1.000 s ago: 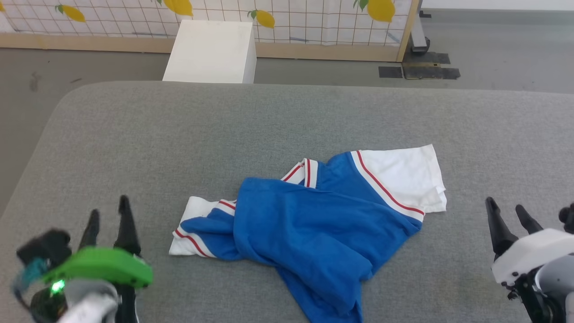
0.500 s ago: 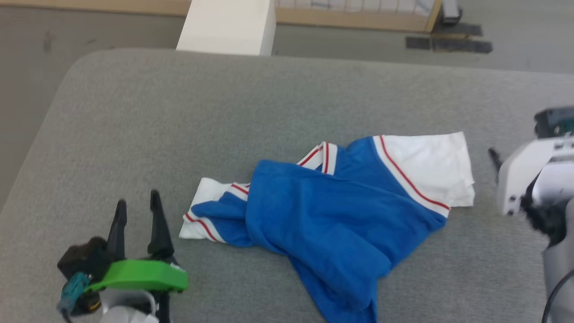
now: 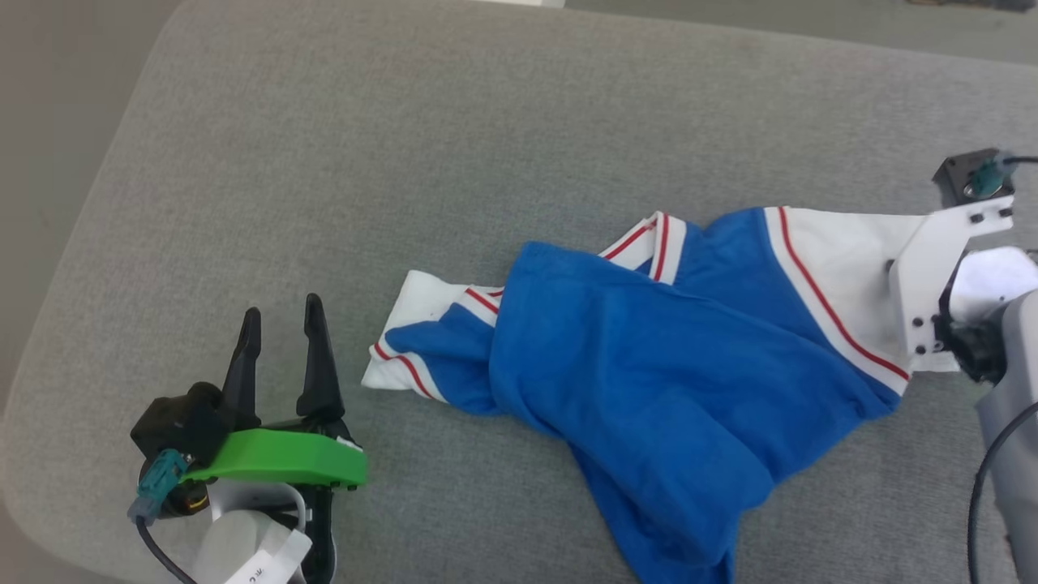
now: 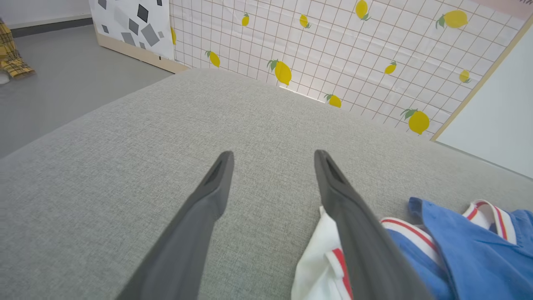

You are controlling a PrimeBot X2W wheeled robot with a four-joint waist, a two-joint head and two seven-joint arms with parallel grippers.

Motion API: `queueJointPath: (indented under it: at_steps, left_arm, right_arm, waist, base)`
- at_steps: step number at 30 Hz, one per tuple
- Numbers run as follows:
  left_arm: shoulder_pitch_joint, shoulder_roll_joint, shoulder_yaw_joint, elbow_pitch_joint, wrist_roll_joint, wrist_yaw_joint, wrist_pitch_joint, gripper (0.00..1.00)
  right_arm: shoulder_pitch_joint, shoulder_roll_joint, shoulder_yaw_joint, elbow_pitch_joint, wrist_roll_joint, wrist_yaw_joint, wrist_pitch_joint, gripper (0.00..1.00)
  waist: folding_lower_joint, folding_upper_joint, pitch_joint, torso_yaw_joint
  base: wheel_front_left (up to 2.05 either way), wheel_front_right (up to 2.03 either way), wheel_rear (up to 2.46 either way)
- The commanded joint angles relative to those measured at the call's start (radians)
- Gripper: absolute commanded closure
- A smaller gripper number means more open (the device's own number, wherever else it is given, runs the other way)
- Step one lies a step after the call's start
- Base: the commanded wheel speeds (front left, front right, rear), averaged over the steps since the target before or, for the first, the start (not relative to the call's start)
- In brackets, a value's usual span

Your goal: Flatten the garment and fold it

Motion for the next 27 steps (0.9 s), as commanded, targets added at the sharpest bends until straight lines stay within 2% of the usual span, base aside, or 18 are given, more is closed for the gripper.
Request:
queueJointPath:
  at_steps: [1, 2, 3, 4, 5, 10, 14, 19, 20, 24, 25, 26, 27]
  left_arm:
    - [-0.017, -0.006, 0.004, 0.006, 0.014, -0.004, -0.005, 0.00]
    - [-0.017, -0.006, 0.005, 0.008, 0.015, -0.004, -0.005, 0.00]
    - [-0.017, -0.006, 0.006, 0.012, 0.015, -0.004, -0.005, 0.00]
    - [-0.018, -0.007, 0.006, 0.015, 0.015, -0.005, -0.005, 0.00]
    - [-0.018, -0.007, 0.006, 0.018, 0.015, -0.006, -0.005, 0.00]
    - [-0.015, -0.007, 0.007, 0.035, 0.014, -0.006, -0.005, 0.00]
    - [-0.003, -0.007, 0.011, 0.049, 0.017, -0.012, -0.005, 0.00]
    - [0.011, -0.007, 0.021, 0.071, 0.019, -0.023, -0.005, 0.00]
    - [0.019, -0.007, 0.016, 0.082, 0.014, -0.024, -0.005, 0.00]
    - [0.021, -0.007, 0.015, 0.098, 0.009, -0.027, -0.005, 0.00]
    - [0.023, -0.007, 0.014, 0.102, 0.008, -0.027, -0.005, 0.00]
    - [0.025, -0.007, 0.014, 0.107, 0.007, -0.028, -0.005, 0.00]
    - [0.027, -0.007, 0.014, 0.110, 0.007, -0.028, -0.005, 0.00]
  right_arm:
    - [0.019, 0.007, 0.023, 0.036, 0.014, -0.001, 0.029, 0.00]
    - [0.020, 0.006, 0.029, 0.040, 0.024, -0.001, 0.038, 0.00]
    - [0.020, 0.003, 0.037, 0.040, 0.039, -0.001, 0.045, 0.35]
    - [0.018, 0.000, 0.042, 0.036, 0.051, -0.001, 0.040, 0.89]
    - [0.015, -0.005, 0.042, 0.030, 0.064, -0.001, 0.031, 1.00]
    - [0.002, -0.017, -0.030, -0.011, 0.116, -0.001, -0.029, 1.00]
    - [0.025, -0.040, -0.146, -0.072, 0.124, -0.001, -0.070, 1.00]
    - [0.139, -0.048, -0.318, -0.131, 0.119, -0.001, -0.060, 1.00]
    - [0.243, -0.020, -0.425, -0.150, 0.105, -0.001, -0.052, 1.00]
    - [0.333, 0.060, -0.521, -0.151, 0.088, -0.001, -0.074, 1.00]
    - [0.339, 0.080, -0.534, -0.152, 0.084, -0.001, -0.085, 0.94]
    - [0.345, 0.101, -0.540, -0.153, 0.081, -0.001, -0.105, 0.00]
    - [0.345, 0.116, -0.546, -0.156, 0.084, -0.001, -0.130, 0.00]
  waist:
    - [-0.0001, 0.0000, 0.014, 0.013]
    - [-0.0001, 0.0000, 0.010, 0.009]
    - [-0.0001, 0.0000, 0.005, 0.003]
    - [-0.0001, 0.0000, 0.000, -0.002]
    - [-0.0001, 0.0000, -0.007, -0.009]
    - [-0.0001, 0.0000, -0.056, -0.050]
    - [-0.0001, 0.0000, -0.102, -0.088]
    - [-0.0001, 0.0000, -0.141, -0.126]
    - [-0.0001, 0.0000, -0.151, -0.138]
    - [-0.0001, 0.0000, -0.155, -0.152]
    - [-0.0001, 0.0000, -0.157, -0.155]
    - [-0.0001, 0.0000, -0.161, -0.159]
    - [-0.0001, 0.0000, -0.164, -0.162]
  base:
    - [0.00, 0.00, 0.00]
    - [0.00, 0.00, 0.00]
    - [0.00, 0.00, 0.00]
    - [0.00, 0.00, 0.00]
    - [0.00, 0.00, 0.00]
    - [0.00, 0.00, 0.00]
    - [0.00, 0.00, 0.00]
    - [0.00, 0.00, 0.00]
    - [0.00, 0.00, 0.00]
    - [0.00, 0.00, 0.00]
    - [0.00, 0.00, 0.00]
    - [0.00, 0.00, 0.00]
    - [0.00, 0.00, 0.00]
